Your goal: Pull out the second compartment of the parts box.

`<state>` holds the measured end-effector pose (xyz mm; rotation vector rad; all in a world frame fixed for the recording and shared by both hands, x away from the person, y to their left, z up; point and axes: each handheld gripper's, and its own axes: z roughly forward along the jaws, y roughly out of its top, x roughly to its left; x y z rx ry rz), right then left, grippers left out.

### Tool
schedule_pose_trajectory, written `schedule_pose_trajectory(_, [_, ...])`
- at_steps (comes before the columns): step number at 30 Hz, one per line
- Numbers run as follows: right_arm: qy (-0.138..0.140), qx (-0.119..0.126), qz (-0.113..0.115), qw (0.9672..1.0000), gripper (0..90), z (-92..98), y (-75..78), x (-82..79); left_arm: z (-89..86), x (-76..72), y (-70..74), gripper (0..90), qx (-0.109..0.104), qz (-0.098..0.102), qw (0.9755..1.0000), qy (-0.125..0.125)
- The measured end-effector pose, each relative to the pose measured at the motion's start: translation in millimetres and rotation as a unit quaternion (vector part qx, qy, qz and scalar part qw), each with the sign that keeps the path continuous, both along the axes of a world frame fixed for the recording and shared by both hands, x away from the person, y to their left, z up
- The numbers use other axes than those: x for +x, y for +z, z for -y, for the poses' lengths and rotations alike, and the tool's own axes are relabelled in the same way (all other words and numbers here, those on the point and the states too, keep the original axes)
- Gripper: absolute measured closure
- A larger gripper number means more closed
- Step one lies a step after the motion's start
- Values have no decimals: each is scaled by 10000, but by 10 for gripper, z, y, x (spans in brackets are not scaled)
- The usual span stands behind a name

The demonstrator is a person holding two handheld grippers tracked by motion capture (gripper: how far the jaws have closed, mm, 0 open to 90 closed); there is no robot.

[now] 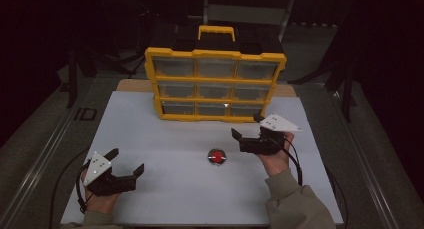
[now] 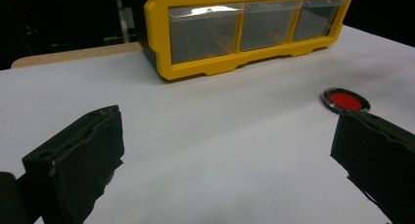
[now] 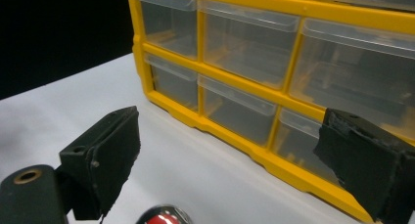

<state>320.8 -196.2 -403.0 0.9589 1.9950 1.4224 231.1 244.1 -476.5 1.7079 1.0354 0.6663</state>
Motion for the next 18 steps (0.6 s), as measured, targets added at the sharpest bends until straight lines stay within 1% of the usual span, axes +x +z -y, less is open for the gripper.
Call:
schedule_pose_trajectory(4, [1,2,-42,10000,88,-22,0,73,3,-2,4,0,-9,15,10000,5])
schedule_pose_trajectory(6, [-20,-41,-86,10000,88,-35,18,107,4,2,1,0,-14,-3,10000,5])
schedule_pose_trajectory(9, [21,66,-66,10000,88,-70,92,134,3,6,5,0,-98,1,9999,-32])
schedule_pose_trajectory(11, [48,3,-6,10000,88,-116,153,154,7,5,6,0,-99,7,9999,-26])
schedule_pose_trajectory(13, [52,-66,27,10000,88,-152,182,185,6,3,6,0,-92,8,10000,-19])
schedule_pose_trajectory(18, [66,-84,20,9999,88,-253,247,269,-7,4,7,0,-94,17,10000,0])
